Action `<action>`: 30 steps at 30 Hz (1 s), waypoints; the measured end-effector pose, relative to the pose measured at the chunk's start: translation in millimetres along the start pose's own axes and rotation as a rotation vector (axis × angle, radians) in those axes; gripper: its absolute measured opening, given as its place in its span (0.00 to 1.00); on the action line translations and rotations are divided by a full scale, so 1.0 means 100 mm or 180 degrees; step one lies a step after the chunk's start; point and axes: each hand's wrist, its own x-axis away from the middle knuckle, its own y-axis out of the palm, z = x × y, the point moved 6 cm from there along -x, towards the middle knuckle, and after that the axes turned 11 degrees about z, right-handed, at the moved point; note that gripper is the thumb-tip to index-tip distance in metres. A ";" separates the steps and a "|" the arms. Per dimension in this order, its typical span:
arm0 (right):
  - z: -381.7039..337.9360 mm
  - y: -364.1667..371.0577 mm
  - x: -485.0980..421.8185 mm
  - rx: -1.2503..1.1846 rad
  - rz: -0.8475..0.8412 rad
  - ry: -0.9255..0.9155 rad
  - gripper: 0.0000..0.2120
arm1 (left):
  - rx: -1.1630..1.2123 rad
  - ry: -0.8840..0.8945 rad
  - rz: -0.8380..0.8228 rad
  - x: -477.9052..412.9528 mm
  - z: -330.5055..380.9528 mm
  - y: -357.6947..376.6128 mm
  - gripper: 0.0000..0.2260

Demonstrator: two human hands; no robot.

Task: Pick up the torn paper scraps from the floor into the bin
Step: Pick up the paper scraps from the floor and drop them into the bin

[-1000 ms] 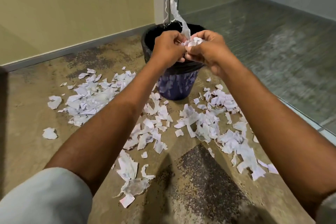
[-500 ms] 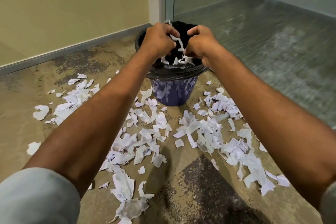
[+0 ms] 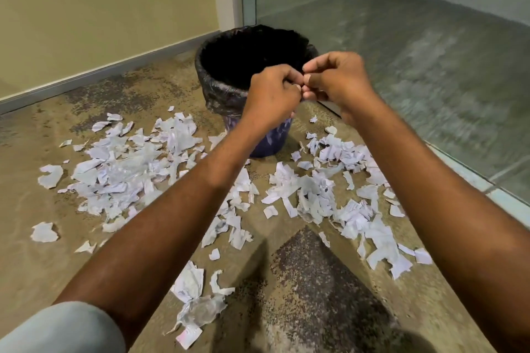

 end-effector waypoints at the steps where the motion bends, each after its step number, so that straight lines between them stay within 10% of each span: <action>1: 0.12 -0.12 0.07 0.0029 0.0011 0.0088 0.09 | -0.0010 -0.0022 -0.0098 0.12 -0.05 0.09 0.11; 16: 1.96 -1.82 0.74 0.1927 0.0046 0.1029 0.10 | -0.1492 0.0309 -0.2370 2.02 -1.33 1.47 0.10; 30: 2.78 -2.75 1.26 0.3338 -0.0061 0.0983 0.08 | -0.1721 0.0607 -0.2006 2.11 -1.51 1.60 0.03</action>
